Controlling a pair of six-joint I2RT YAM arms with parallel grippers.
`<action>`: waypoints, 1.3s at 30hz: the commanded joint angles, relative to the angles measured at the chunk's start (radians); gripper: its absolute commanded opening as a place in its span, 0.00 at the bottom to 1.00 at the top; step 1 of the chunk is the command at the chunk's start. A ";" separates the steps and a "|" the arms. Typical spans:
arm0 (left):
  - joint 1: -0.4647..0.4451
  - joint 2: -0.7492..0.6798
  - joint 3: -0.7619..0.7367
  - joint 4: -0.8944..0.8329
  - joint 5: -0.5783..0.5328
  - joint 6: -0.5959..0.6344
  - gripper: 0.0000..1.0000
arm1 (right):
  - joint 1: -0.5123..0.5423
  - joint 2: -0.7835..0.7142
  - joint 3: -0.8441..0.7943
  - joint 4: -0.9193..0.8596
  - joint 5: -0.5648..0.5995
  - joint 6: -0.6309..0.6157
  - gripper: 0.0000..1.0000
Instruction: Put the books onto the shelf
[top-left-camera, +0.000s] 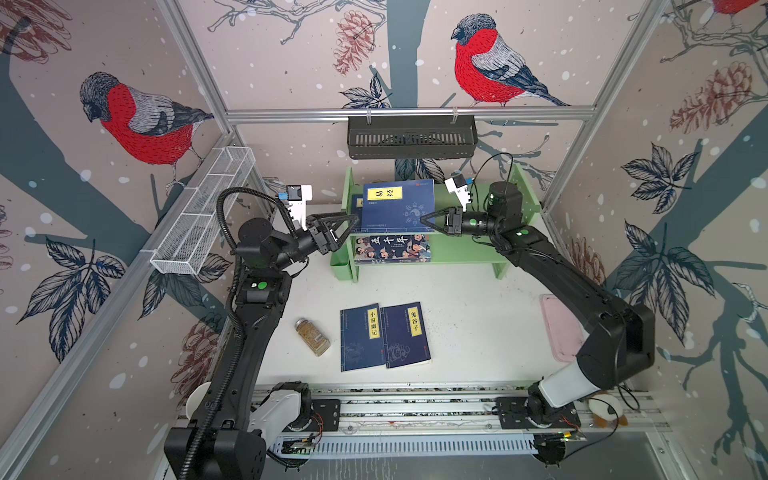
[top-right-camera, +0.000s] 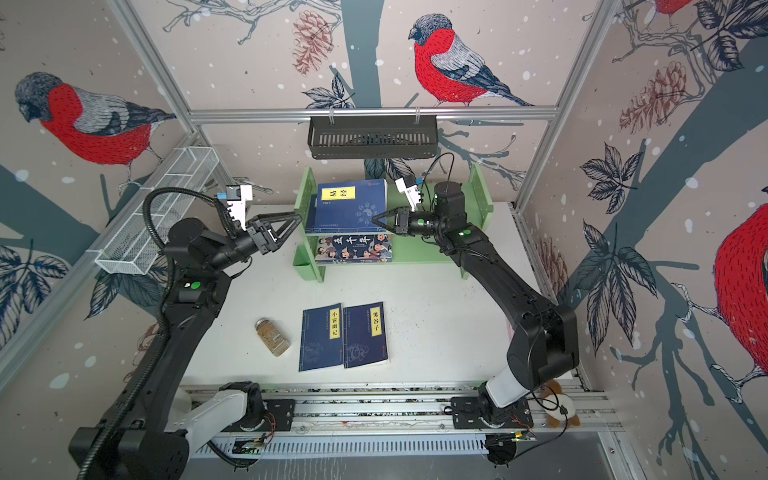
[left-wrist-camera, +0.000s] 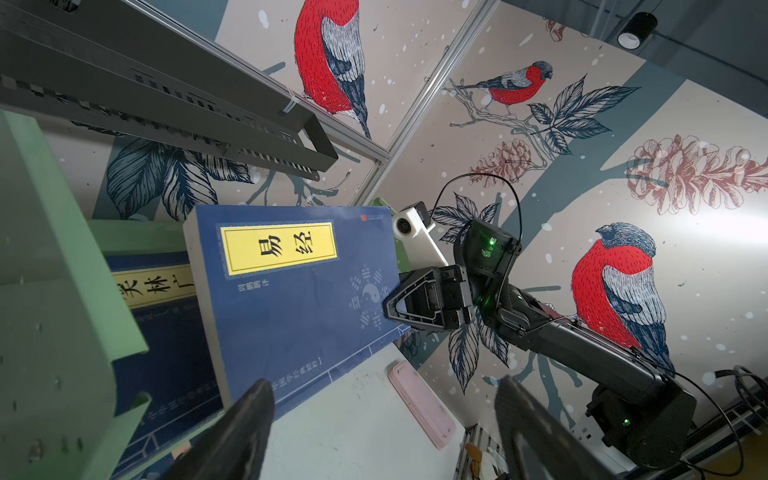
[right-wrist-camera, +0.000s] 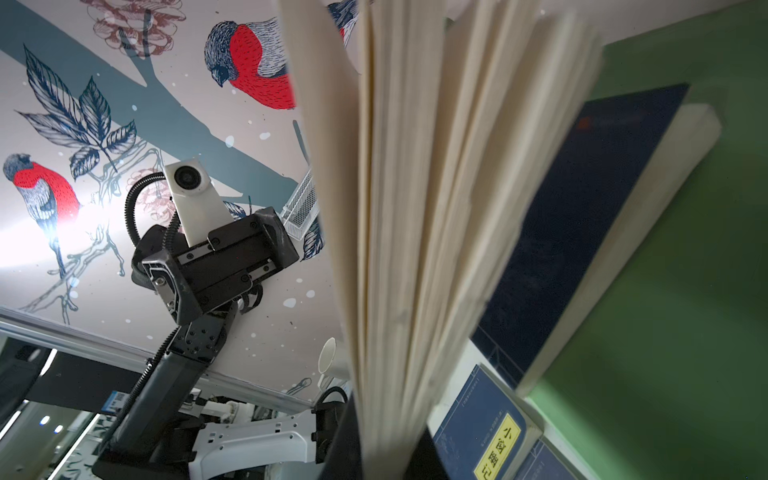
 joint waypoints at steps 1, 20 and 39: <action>0.002 -0.006 -0.011 0.067 0.026 -0.017 0.84 | 0.000 0.027 0.033 0.062 -0.039 0.048 0.01; 0.002 -0.032 -0.064 0.134 0.091 -0.059 0.84 | -0.009 0.141 0.163 -0.110 -0.005 0.030 0.25; 0.002 -0.058 -0.088 0.127 0.076 -0.056 0.85 | -0.010 0.138 0.248 -0.401 0.286 -0.121 0.72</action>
